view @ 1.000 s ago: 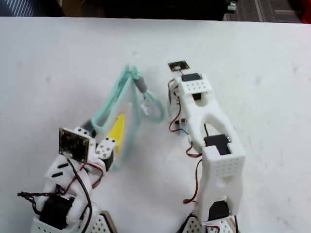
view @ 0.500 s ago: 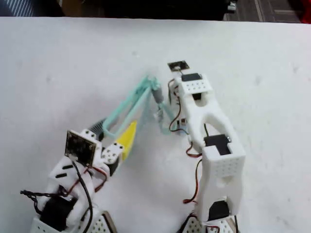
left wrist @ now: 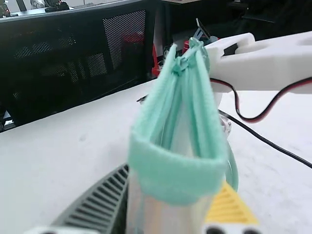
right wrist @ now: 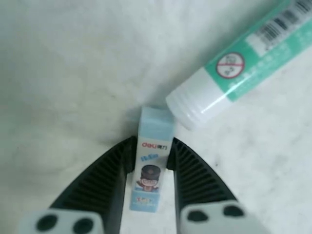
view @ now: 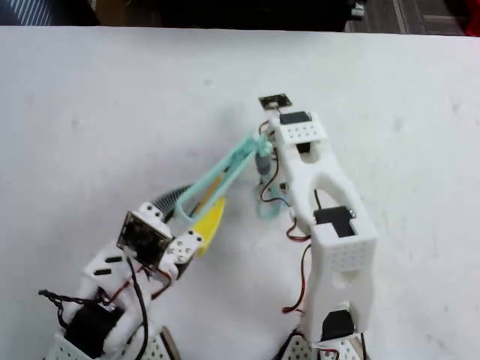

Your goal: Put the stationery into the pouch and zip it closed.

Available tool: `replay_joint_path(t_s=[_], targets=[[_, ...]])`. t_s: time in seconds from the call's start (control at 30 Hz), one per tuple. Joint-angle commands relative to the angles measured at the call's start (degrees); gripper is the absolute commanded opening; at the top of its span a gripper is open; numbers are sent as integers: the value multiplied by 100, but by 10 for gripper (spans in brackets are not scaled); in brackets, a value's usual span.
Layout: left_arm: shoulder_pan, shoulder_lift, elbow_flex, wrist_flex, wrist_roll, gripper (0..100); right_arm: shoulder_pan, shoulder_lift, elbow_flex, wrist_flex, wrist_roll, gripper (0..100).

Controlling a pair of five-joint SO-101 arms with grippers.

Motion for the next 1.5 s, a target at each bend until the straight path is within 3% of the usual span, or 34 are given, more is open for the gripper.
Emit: replay_joint_path(t_s=[0.0,0.27,0.6,1.33,1.47], targets=[[75,-22,-26,9,-35,172,-198,-470,-290,787,97,17],[75,-22,-35,9,-26,172,-154,-2624,-1240,2211,97,16],[75,-22,-44,9,-26,172,-189,-5200,-2224,2211,97,16],[75,-22,-35,9,-26,172,-207,-6879,-2338,1490,44,16],[75,-22,-35,9,-26,172,-760,-6905,-2338,1525,44,16]])
